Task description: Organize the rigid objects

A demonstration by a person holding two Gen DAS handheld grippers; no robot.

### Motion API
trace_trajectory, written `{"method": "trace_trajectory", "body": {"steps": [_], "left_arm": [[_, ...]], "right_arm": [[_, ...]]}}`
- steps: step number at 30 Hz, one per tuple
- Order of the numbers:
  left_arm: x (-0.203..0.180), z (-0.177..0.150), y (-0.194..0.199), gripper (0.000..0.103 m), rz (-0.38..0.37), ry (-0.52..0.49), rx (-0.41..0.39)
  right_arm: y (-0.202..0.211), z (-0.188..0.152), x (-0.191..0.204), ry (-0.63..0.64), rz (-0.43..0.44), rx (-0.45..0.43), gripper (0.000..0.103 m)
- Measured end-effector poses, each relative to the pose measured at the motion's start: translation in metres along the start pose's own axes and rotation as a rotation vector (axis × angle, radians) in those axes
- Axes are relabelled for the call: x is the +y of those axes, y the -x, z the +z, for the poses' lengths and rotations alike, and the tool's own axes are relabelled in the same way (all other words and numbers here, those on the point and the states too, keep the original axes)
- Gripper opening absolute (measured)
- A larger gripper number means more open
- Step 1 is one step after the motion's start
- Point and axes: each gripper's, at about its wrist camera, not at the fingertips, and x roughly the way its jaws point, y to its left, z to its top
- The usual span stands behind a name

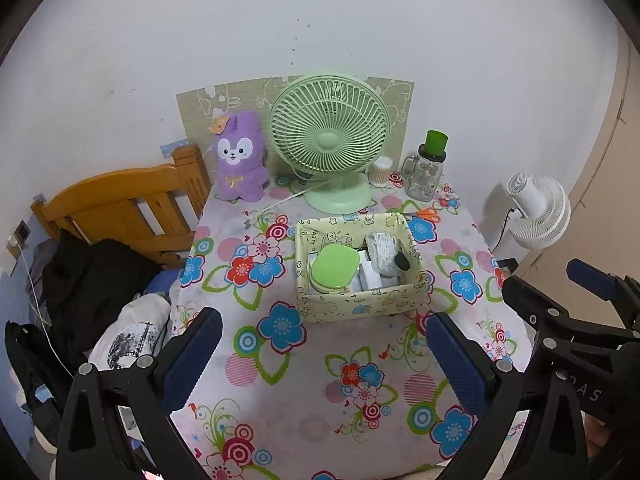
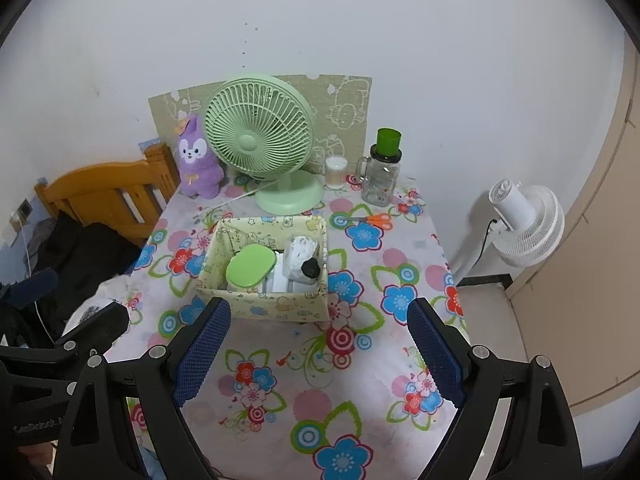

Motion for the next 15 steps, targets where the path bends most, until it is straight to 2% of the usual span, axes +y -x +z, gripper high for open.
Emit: {"method": "trace_trajectory", "body": {"steps": [15], "left_arm": [[-0.0008, 0.0001, 0.0108, 0.103, 0.03, 0.023, -0.008]], "right_arm": [[0.0091, -0.0015, -0.0018, -0.012, 0.017, -0.003, 0.092]]}}
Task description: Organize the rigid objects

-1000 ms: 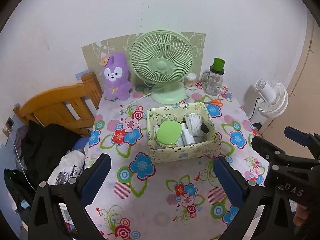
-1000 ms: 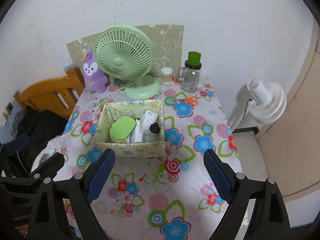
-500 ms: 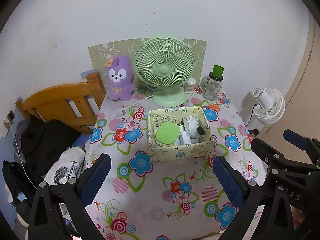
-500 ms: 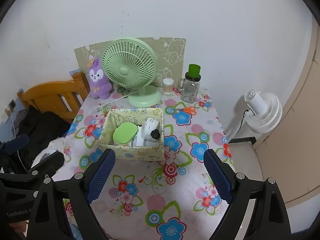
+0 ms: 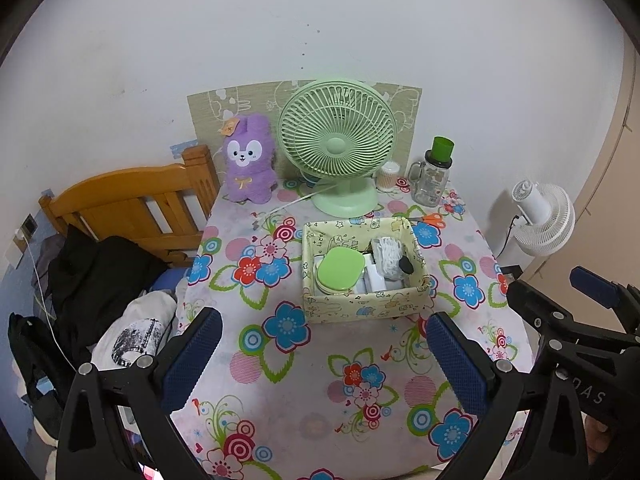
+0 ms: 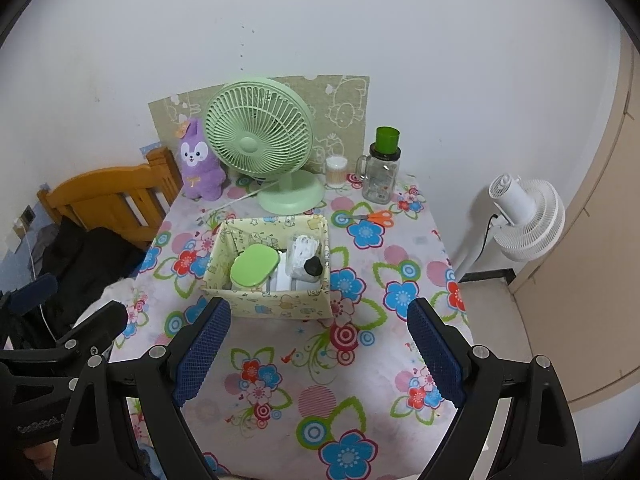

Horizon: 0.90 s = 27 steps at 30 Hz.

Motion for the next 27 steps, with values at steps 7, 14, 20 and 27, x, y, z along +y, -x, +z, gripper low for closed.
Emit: {"method": "trace_trajectory", "body": {"steps": [7, 14, 20, 27], "left_arm": [[-0.003, -0.003, 0.007, 0.103, 0.033, -0.001, 0.005], [-0.005, -0.002, 0.017, 0.103, 0.054, -0.005, -0.023], [-0.004, 0.0, 0.021, 0.103, 0.047, 0.005, -0.026], [-0.005, 0.001, 0.02, 0.103, 0.037, 0.004, -0.017]], "right_arm": [[0.008, 0.0, 0.0, 0.004, -0.013, -0.006, 0.092], [0.014, 0.001, -0.001, -0.005, -0.002, -0.022, 0.092], [0.019, -0.001, -0.002, -0.017, 0.005, -0.022, 0.092], [0.025, -0.001, -0.001, -0.021, -0.01, -0.03, 0.092]]}}
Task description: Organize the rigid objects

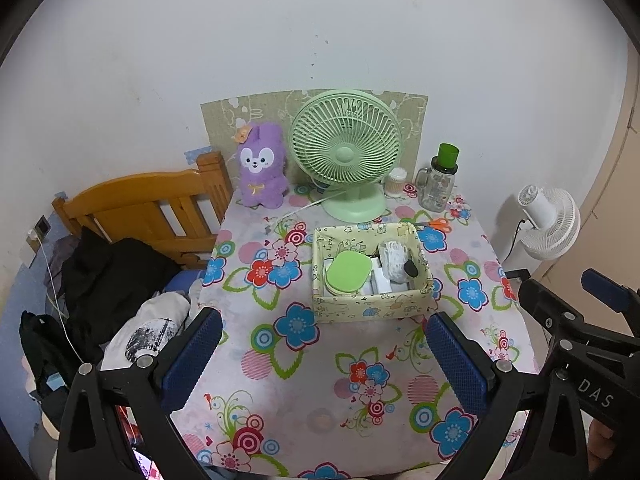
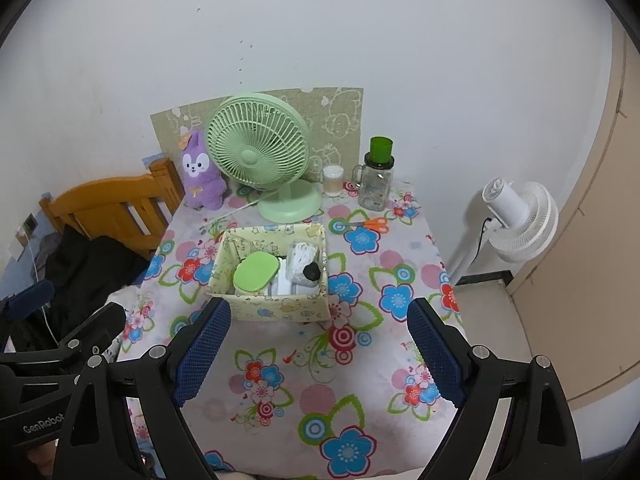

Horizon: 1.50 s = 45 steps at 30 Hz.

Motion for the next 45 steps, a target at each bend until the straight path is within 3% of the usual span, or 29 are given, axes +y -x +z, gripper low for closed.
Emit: {"method": "trace_trajectory", "body": {"steps": [19, 45], "left_arm": [[0.001, -0.0024, -0.0049, 0.103, -0.019, -0.017, -0.01], [0.0001, -0.002, -0.0053, 0.103, -0.001, -0.031, -0.046]], "right_arm": [[0.0023, -0.0019, 0.0014, -0.012, -0.053, -0.021, 0.092], [-0.0055, 0.0012, 0.0026, 0.001, -0.048, -0.024, 0.092]]}}
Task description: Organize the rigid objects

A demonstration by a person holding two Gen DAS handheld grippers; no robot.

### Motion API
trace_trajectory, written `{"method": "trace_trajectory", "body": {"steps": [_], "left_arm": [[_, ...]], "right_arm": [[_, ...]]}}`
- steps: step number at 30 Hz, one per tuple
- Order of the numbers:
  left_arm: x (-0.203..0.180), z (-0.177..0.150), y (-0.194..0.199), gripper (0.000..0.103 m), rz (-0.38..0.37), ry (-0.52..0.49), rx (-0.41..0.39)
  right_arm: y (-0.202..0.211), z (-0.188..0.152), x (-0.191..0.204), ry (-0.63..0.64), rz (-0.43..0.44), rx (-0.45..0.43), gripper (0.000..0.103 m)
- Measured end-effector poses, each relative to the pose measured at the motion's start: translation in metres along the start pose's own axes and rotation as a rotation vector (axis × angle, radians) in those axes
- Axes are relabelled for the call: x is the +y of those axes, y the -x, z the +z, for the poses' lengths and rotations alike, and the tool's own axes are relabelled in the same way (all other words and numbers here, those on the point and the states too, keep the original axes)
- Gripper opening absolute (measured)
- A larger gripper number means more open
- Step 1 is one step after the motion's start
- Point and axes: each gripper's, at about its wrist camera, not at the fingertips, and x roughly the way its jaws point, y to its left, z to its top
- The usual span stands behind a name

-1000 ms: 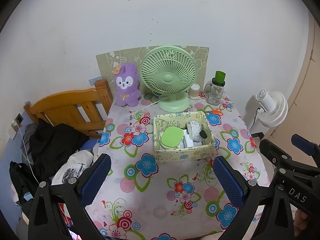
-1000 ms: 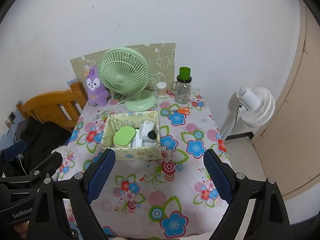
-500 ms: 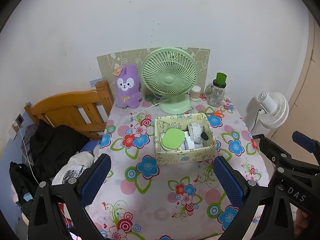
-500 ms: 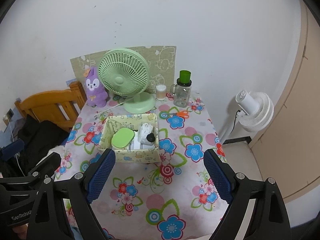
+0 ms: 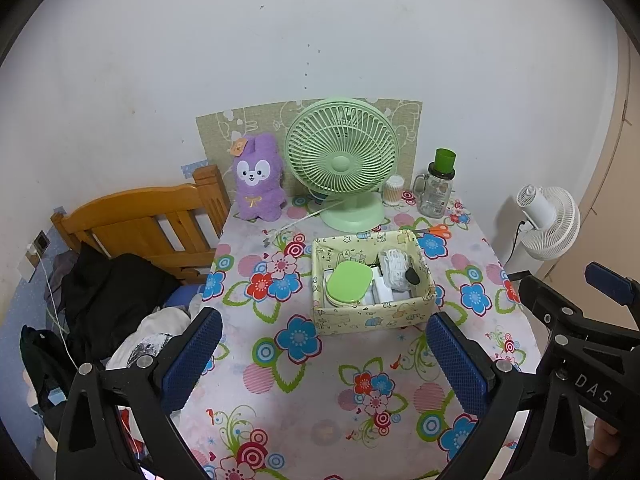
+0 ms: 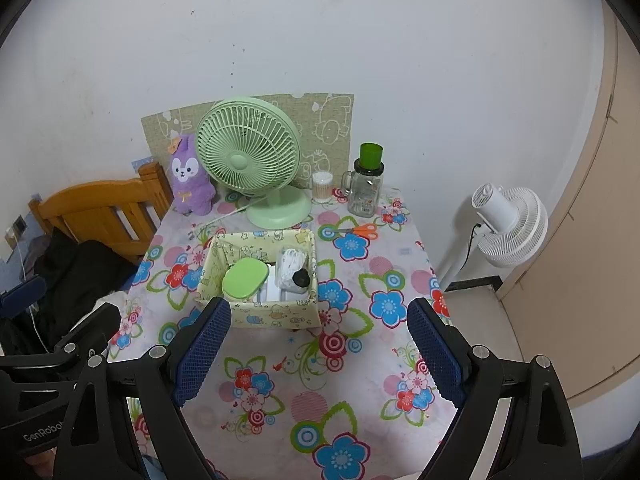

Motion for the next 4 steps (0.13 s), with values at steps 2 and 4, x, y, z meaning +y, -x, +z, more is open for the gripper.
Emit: {"method": "trace_trajectory", "body": {"steps": [2, 4], "left_arm": [[-0.0002, -0.0001, -0.0005, 0.103, -0.001, 0.001, 0.004], [-0.0005, 0.0002, -0.0029, 0.103, -0.004, 0.0, 0.01]], "right_arm": [[-0.0008, 0.0, 0.0002, 0.0, -0.002, 0.002, 0.092], [-0.0029, 0.0, 0.0006, 0.002, -0.007, 0.006, 0.092]]}}
